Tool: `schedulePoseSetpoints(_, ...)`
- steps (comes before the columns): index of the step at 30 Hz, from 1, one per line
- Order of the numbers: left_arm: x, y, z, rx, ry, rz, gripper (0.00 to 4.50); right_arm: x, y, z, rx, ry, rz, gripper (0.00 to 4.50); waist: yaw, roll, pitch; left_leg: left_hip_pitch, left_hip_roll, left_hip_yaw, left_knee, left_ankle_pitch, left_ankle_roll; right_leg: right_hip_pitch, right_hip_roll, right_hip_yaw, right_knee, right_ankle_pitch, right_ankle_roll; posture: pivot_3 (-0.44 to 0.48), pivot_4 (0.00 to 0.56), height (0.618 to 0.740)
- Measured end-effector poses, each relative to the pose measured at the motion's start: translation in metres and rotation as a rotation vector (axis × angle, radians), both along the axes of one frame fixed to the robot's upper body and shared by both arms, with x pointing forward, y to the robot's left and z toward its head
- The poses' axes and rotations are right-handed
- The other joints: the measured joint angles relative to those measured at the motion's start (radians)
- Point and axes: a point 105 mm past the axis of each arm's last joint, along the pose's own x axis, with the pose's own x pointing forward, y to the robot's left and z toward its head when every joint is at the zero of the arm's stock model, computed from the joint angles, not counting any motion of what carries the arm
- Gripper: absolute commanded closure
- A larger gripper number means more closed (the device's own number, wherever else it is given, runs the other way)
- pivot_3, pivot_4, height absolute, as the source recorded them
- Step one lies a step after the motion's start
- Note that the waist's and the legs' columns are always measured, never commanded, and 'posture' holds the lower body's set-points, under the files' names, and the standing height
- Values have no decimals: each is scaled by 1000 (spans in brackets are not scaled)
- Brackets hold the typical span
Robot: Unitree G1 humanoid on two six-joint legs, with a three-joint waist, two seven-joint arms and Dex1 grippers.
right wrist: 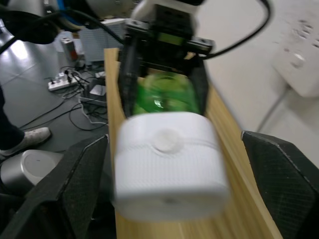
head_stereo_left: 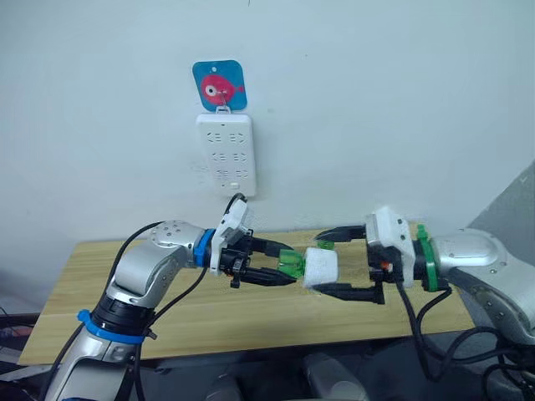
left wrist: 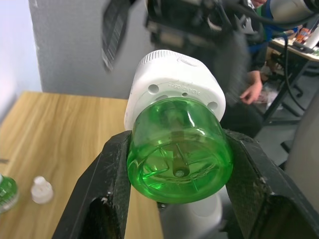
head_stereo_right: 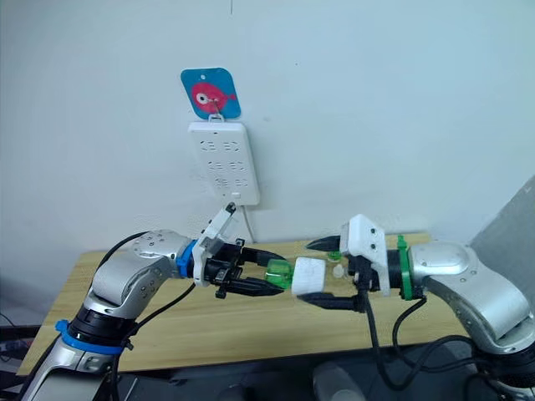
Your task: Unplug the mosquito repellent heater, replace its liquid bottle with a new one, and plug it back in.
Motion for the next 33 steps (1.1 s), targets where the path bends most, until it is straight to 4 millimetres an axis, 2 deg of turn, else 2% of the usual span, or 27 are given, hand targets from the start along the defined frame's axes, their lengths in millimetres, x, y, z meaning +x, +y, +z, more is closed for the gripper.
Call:
schedulePoseSetpoints(3, 0, 3, 2, -14, 41, 11, 2270, 5, -20, 3, 40, 99, -92, 0, 0, 0, 0, 0, 0, 0, 0, 0, 0, 0, 0, 0, 0, 0, 0, -251, 60, 733)
schedulePoseSetpoints(6, 0, 5, 2, -35, 99, 25, 2270, 11, -36, -12, 23, 164, -182, 609, 0, 0, 0, 0, 0, 0, 0, 0, 0, 0, 0, 0, 0, 0, 0, -258, 58, 733)
schedulePoseSetpoints(9, 0, 6, 6, -67, 155, 29, 2270, 16, -33, -36, -47, 167, -218, 1679, -4, 0, 0, 1, 0, 1, 0, 0, 0, 0, 0, 2, 1, 0, 0, -258, 56, 733)
schedulePoseSetpoints(11, -2, 6, 7, -76, 188, 23, 2270, 15, -21, -48, -55, 170, -195, 2498, -6, 0, 0, 1, 0, 1, 0, 0, 0, 0, 0, 1, 1, 0, 0, -253, 54, 733)
schedulePoseSetpoints(16, -2, 6, 10, -85, 217, 20, 2270, 15, 9, -53, -30, 158, -116, 4439, -3, 0, 0, 1, 0, 1, 0, 0, 0, 0, 0, 1, 0, 0, 0, -243, 54, 733)
schedulePoseSetpoints(18, -1, 6, 11, -99, 227, 29, 2270, 10, 19, -52, -3, 175, -75, 4500, -1, 0, 0, 1, 0, 0, -1, 0, 0, 0, 0, 1, 0, 0, 0, -240, 53, 733)
schedulePoseSetpoints(22, -2, 6, 14, -121, 248, 28, 2270, 0, 26, -50, 20, 231, -37, 4500, 1, 0, 0, 0, 0, 0, -1, 0, 0, 0, 0, 0, 0, 0, 0, -240, 53, 733)
schedulePoseSetpoints(33, -2, 3, 21, -169, 239, 16, 2270, -10, 27, -38, 105, 385, -16, 4500, 0, 0, 0, 1, 0, 0, -1, 0, 0, 0, 0, 0, 0, 0, 0, -245, 46, 733)
